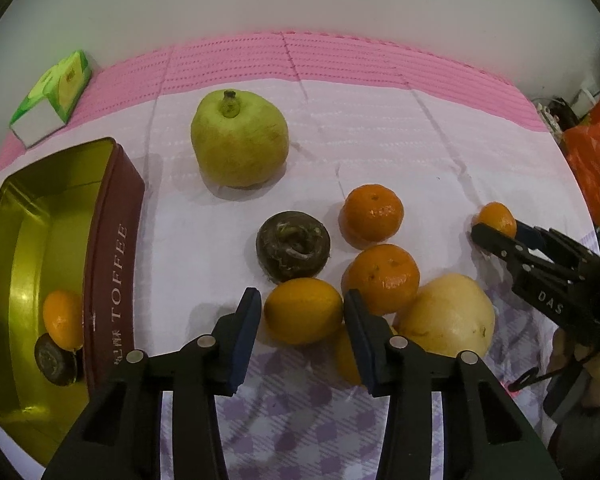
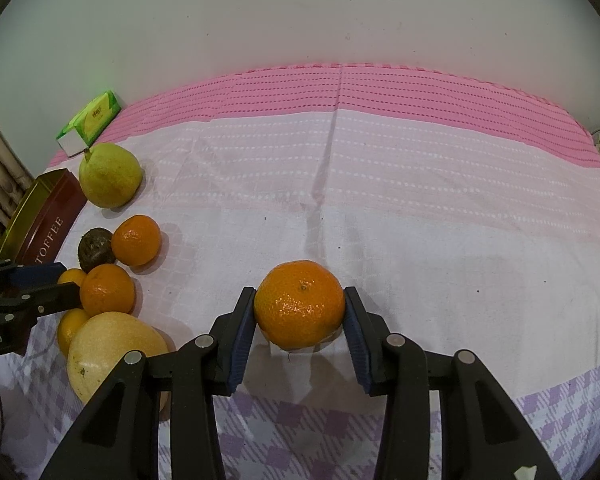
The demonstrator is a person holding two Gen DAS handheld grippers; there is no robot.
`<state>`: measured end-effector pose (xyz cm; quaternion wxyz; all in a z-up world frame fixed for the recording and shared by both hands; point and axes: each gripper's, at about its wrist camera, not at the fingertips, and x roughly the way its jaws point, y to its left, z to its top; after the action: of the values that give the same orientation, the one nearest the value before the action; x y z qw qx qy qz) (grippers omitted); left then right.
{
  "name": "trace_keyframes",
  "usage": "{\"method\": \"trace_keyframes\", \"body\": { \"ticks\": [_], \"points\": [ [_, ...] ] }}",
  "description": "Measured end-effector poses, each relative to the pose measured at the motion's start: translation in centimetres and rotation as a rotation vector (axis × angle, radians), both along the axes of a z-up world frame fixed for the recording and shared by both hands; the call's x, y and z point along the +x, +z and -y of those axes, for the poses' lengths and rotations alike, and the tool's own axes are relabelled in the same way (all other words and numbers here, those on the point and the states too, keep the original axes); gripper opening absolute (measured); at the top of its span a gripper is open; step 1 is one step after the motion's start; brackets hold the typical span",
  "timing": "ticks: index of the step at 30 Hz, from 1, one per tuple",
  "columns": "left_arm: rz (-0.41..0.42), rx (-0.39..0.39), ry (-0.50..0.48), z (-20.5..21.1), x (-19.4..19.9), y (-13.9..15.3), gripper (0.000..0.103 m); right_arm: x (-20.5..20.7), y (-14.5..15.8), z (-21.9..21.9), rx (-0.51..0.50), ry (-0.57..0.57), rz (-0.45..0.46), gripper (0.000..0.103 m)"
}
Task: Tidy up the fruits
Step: 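Grasp a yellow orange with the left tool while the right tool holds the tangerine, then place the yellow orange in the tray with the left tool while right carries tangerine toward it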
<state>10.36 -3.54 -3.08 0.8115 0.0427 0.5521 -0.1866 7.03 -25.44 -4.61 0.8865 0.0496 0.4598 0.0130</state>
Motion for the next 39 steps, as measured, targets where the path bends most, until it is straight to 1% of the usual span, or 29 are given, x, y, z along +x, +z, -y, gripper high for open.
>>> {"method": "trace_keyframes", "body": {
  "ticks": [4, 9, 13, 18, 22, 25, 27, 31, 36, 39],
  "points": [
    [0.003, 0.014, 0.000, 0.3, 0.1, -0.3, 0.044, 0.0, 0.0, 0.0, 0.000, 0.002, 0.000, 0.040],
    [-0.011, -0.005, 0.004, -0.1, 0.1, -0.4, 0.044, 0.0, 0.0, 0.0, 0.001, -0.001, 0.000, 0.040],
    [0.001, 0.013, 0.001, -0.2, -0.1, -0.3, 0.043, 0.0, 0.0, 0.0, 0.001, -0.001, -0.001, 0.040],
    [0.030, 0.016, -0.006, -0.6, -0.8, 0.8, 0.043, 0.0, 0.0, 0.0, 0.000, 0.000, 0.000, 0.040],
    [0.059, 0.006, 0.006, -1.7, -1.3, 2.5, 0.043, 0.1, 0.0, -0.1, -0.005, -0.001, 0.000, 0.040],
    [0.086, 0.030, 0.029, -3.1, -1.5, 3.6, 0.043, 0.1, -0.1, -0.1, -0.008, -0.002, 0.001, 0.040],
    [0.102, 0.028, 0.047, -4.4, -1.5, 4.4, 0.043, 0.1, -0.1, -0.2, -0.011, -0.002, 0.001, 0.040],
    [0.136, 0.051, 0.101, -7.6, -1.2, 5.4, 0.043, 0.2, -0.1, -0.2, -0.014, -0.003, 0.001, 0.040],
    [0.143, 0.083, 0.210, -13.3, -0.5, 5.5, 0.043, 0.2, -0.2, -0.5, -0.037, -0.005, -0.004, 0.040],
    [0.148, 0.105, 0.256, -15.8, -0.5, 5.3, 0.043, 0.4, -0.2, -0.6, -0.047, -0.006, -0.009, 0.040]
  ]
}}
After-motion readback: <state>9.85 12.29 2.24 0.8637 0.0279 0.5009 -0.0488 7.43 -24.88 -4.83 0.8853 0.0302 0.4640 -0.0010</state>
